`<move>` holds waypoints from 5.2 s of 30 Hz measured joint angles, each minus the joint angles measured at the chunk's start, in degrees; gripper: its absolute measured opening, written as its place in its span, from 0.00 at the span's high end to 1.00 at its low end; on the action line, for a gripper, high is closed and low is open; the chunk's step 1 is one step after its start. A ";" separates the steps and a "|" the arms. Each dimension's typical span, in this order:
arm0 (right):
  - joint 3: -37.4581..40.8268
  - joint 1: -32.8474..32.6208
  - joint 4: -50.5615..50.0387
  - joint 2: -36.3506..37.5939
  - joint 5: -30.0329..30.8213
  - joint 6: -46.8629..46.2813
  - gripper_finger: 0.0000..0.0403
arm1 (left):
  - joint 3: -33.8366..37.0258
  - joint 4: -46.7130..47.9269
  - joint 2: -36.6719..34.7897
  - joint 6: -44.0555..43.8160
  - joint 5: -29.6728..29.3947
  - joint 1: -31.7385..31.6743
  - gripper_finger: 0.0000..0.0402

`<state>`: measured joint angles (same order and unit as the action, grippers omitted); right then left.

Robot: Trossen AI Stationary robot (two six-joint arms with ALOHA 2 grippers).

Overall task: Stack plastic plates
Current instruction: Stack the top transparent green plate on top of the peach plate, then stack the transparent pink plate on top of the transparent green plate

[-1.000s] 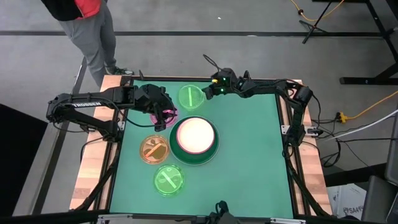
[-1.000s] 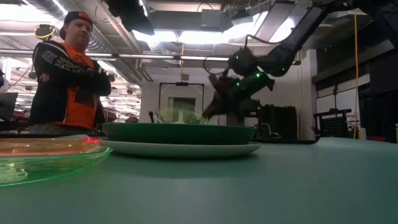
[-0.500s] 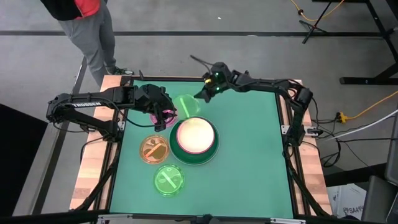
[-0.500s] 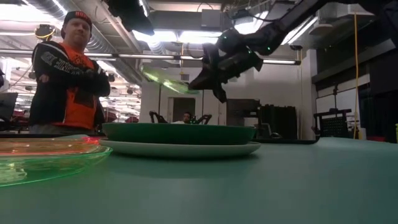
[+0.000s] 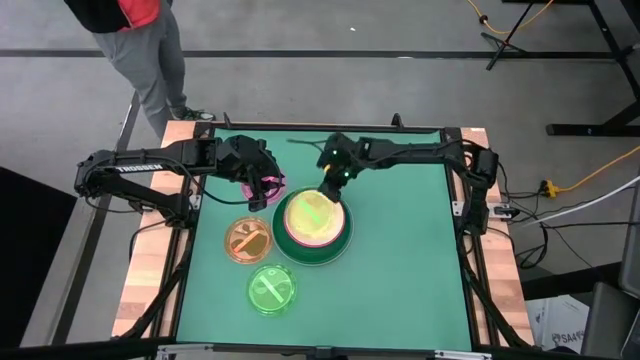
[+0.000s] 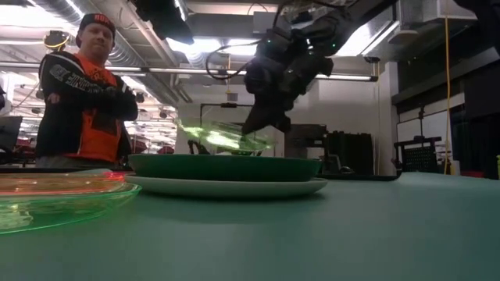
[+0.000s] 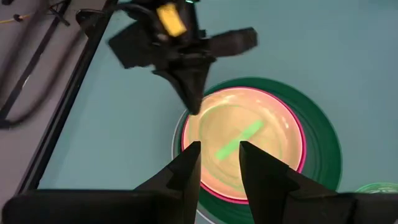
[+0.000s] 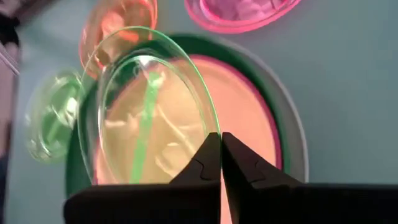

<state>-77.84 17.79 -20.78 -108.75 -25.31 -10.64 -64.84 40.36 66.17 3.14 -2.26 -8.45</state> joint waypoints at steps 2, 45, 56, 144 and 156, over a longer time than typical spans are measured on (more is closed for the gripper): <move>0.00 -1.16 -1.42 0.00 2.38 0.89 1.00 | 0.00 0.00 0.00 -0.01 -0.01 0.00 0.74; 0.01 -3.90 -4.74 -0.05 13.15 2.06 0.90 | 0.00 1.83 0.00 -3.17 -4.76 -0.95 0.74; -4.41 -3.87 -9.89 -0.11 13.15 7.78 0.90 | 0.00 8.36 0.13 -8.80 -3.74 -12.52 0.74; -4.48 -12.14 -18.34 9.81 26.42 13.97 0.90 | 42.29 -17.00 0.26 -36.04 8.36 -40.83 0.88; -4.46 -12.14 -20.98 9.79 26.46 13.99 0.90 | 42.34 -17.52 0.28 -36.07 9.65 -40.76 0.99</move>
<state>-82.30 5.65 -41.76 -98.96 1.15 3.35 -22.50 22.84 66.46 -32.93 7.40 -49.21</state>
